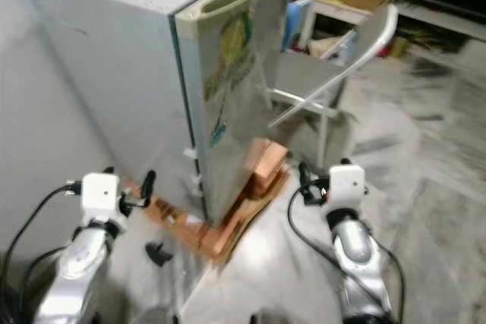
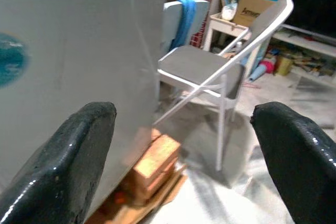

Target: Restocking fridge

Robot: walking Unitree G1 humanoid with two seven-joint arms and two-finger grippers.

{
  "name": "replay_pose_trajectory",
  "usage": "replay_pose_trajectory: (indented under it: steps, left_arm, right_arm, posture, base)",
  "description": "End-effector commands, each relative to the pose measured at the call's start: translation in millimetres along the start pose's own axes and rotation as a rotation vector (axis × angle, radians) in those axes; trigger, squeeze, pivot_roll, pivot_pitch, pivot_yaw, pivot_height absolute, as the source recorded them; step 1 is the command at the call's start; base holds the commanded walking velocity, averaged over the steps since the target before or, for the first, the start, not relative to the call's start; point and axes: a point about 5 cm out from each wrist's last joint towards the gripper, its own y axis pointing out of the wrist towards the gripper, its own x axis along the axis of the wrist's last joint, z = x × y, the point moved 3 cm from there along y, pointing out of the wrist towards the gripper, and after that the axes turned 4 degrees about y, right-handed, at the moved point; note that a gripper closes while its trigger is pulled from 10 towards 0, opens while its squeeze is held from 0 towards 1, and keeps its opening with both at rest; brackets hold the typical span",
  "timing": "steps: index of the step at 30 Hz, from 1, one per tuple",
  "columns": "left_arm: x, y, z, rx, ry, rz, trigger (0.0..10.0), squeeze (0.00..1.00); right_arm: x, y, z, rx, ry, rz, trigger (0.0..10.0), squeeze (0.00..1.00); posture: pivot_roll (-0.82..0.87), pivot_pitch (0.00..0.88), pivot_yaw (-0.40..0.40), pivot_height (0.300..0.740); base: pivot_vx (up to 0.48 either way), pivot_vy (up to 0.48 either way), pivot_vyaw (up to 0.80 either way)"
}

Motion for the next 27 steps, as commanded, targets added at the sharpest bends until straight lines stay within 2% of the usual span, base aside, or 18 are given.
replay_pose_trajectory:
  steps: [1, 7, 10, 18, 27]
  left_arm:
    - [3, 1.6, -6.7, -0.028, -0.019, -0.014, 10.0, 0.0]
    - [9, 5.2, -14.1, -0.082, -0.065, -0.034, 10.0, 0.0]
    - [11, 7.8, -15.7, -0.083, -0.06, -0.039, 10.0, 0.0]
    - [20, 24.4, -21.6, -0.106, -0.073, -0.065, 10.0, 0.0]
    - [27, 43.4, -12.5, -0.063, -0.06, -0.081, 10.0, 0.0]
  right_arm:
    - [5, 0.7, -7.6, -0.013, -0.025, -0.013, 10.0, 0.0]
    - [5, 0.7, -6.9, -0.006, -0.025, -0.01, 10.0, 0.0]
    - [5, 0.3, -7.3, -0.003, -0.025, -0.009, 10.0, 0.0]
    - [6, -0.5, -4.4, 0.012, -0.038, -0.011, 10.0, 0.0]
    - [10, -0.3, -4.7, 0.014, -0.053, -0.018, 10.0, 0.0]
  posture:
    - [0.07, 0.017, -0.019, 0.74]
    - [0.06, 0.021, -0.022, 0.74]
    - [0.06, 0.023, -0.023, 0.74]
    - [0.04, 0.031, -0.018, 0.74]
    - [0.02, 0.045, -0.012, 0.74]
  base:
    - [0.0, 0.0, -0.8]
    - [0.0, 0.0, -0.8]
    - [0.0, 0.0, -0.8]
    - [0.0, 0.0, -0.77]
    - [0.0, 0.0, -0.06]
